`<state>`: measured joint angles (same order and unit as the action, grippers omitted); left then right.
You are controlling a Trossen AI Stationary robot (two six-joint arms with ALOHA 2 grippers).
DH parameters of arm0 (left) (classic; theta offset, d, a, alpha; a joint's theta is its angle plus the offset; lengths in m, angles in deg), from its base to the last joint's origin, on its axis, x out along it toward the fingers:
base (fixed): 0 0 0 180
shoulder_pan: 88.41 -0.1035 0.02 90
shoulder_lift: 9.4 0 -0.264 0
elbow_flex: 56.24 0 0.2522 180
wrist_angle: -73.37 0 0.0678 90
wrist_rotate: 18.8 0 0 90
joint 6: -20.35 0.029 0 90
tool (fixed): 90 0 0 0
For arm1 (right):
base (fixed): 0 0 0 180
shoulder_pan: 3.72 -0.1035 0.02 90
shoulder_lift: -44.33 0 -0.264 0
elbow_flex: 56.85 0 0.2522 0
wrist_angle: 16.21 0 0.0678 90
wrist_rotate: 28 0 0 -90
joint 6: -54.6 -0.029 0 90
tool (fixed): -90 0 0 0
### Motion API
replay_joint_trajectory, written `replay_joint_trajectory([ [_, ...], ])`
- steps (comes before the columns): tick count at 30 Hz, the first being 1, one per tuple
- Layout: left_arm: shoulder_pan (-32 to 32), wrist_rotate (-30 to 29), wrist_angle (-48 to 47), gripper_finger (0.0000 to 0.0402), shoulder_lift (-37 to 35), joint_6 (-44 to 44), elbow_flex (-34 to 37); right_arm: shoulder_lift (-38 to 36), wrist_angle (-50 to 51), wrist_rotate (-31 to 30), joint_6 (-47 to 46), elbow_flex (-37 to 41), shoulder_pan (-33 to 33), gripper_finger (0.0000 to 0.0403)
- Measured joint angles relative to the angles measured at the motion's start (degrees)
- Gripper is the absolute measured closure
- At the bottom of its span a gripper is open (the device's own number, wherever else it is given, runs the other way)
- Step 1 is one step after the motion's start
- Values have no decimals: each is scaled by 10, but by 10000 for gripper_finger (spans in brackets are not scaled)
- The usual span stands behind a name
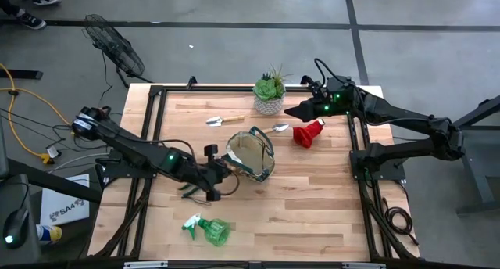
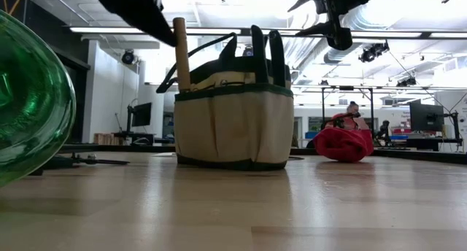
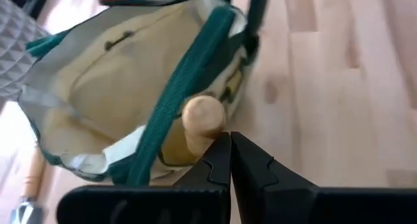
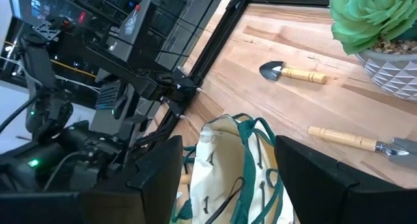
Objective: Pick & Place Garden tools in Gardening bag
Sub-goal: Put the brown hand rake into the brown gardening bag
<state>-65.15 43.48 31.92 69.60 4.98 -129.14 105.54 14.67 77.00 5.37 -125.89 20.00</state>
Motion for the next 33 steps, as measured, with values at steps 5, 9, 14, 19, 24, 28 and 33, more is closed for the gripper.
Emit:
replay_joint_trajectory([
  [5, 0, -58, 4, 401, 9, -27, 0, 0, 0, 1, 0, 0, -2, 168],
  [9, -5, -60, -16, 401, 9, -44, 0, 0, -1, 11, 30, 0, -20, 168],
  [14, -8, -18, -16, 401, 9, -43, 0, 0, -1, 42, 105, 0, -63, 168],
  [19, -8, -17, 0, 363, 4, -17, 0, 6, 24, -25, 114, 0, -124, 168],
  [24, -7, -9, 25, 277, 2, -16, -1, 21, 92, -126, -20, 0, -172, 168],
  [28, -7, 22, 31, 211, 2, -14, -1, 46, 109, -151, -114, 0, -222, 168],
  [33, -7, 34, 36, 167, -16, -14, -1, 92, 108, -179, -209, 0, -267, 168],
])
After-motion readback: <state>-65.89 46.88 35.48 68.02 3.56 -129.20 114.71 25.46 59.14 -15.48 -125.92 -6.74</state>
